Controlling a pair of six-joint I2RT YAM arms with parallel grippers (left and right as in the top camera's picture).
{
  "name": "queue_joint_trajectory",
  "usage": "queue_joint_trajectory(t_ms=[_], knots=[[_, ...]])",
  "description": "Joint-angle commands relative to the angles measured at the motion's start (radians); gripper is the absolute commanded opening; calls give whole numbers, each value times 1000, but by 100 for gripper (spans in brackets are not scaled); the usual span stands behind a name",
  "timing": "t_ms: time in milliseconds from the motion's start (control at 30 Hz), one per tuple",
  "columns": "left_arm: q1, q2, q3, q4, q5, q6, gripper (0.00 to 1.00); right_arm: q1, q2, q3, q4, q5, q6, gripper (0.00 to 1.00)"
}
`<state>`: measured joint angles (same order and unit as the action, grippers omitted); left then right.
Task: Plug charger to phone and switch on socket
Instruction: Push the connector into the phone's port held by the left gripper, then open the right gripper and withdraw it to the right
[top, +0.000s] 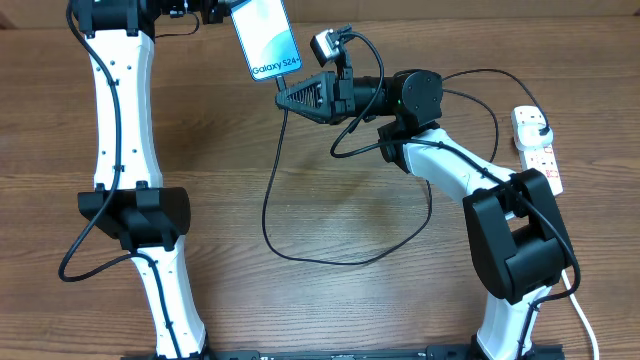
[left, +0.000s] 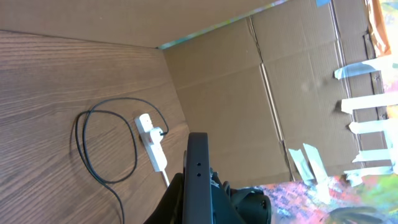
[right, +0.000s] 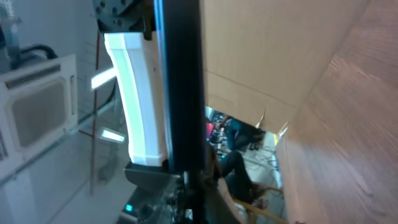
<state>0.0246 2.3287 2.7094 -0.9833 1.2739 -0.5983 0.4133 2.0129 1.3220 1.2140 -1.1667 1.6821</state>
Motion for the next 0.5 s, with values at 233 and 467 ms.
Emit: queue_joint_trajectory(t_ms=[233,467], knots=[[96,6,6,-59,47,30,4,-19,-4,9,-11,61,-15,100],[149,6,6,-229,45,167,4,-83,-4,8,-682,91,-404,100]])
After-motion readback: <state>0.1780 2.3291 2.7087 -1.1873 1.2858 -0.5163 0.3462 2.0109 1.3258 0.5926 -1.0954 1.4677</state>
